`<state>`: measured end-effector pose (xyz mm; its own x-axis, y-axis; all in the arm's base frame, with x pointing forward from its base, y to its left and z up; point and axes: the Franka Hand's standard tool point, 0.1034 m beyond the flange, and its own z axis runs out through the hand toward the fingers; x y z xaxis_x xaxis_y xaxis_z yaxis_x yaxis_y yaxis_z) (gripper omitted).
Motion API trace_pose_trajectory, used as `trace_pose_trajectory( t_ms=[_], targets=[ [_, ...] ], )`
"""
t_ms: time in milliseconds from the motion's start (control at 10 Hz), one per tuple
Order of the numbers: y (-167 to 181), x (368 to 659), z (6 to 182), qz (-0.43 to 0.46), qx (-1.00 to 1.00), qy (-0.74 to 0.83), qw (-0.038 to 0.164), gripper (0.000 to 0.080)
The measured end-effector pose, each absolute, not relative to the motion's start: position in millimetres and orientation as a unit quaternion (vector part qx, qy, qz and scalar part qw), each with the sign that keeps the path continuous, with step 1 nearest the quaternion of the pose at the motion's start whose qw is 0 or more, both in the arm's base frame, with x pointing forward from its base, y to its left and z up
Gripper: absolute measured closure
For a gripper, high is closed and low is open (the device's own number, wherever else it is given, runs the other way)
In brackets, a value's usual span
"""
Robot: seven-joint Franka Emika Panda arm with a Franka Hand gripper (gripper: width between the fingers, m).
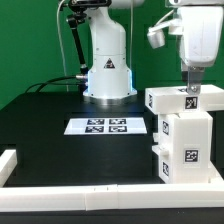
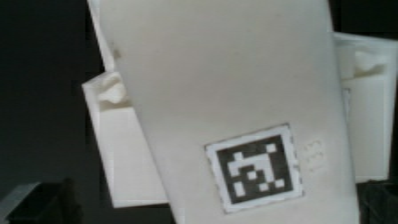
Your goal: Assemble cabinet
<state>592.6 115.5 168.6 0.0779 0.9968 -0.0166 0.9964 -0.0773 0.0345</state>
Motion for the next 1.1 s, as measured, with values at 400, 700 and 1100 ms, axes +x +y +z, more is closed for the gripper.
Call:
trace_pose_trajectory(
  t_ms=[400, 700, 1100],
  targets=[
    [109.9, 587.5, 157.3, 0.002, 0.666, 0.746, 0.025, 0.0002],
    [108.7, 586.2, 151.8, 0.004, 0.673, 0.739, 0.026, 0.0032],
    [107.7, 586.4, 151.8, 0.006, 0.696, 0.718, 0.025, 0.0242]
  ],
)
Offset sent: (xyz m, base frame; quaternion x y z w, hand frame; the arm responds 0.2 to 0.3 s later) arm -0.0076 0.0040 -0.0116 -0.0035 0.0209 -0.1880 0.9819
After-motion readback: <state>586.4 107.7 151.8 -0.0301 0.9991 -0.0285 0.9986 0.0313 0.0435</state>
